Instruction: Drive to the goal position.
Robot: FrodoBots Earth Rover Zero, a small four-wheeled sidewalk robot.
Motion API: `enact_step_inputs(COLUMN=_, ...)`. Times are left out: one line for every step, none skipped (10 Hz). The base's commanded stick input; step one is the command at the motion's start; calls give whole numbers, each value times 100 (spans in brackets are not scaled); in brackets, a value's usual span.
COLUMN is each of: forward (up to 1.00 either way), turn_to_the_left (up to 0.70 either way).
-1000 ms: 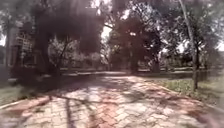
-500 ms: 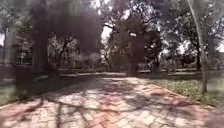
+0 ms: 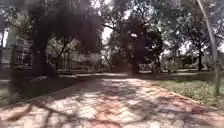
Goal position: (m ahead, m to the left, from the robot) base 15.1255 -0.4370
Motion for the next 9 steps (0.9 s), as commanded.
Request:
enact_step_inputs(forward=70, turn_to_the_left=0)
enact_step_inputs(forward=70, turn_to_the_left=0)
enact_step_inputs(forward=70, turn_to_the_left=0)
enact_step_inputs(forward=70, turn_to_the_left=0)
enact_step_inputs(forward=70, turn_to_the_left=0)
enact_step_inputs(forward=70, turn_to_the_left=0)
enact_step_inputs(forward=70, turn_to_the_left=0)
enact_step_inputs(forward=70, turn_to_the_left=0)
enact_step_inputs(forward=70, turn_to_the_left=0)
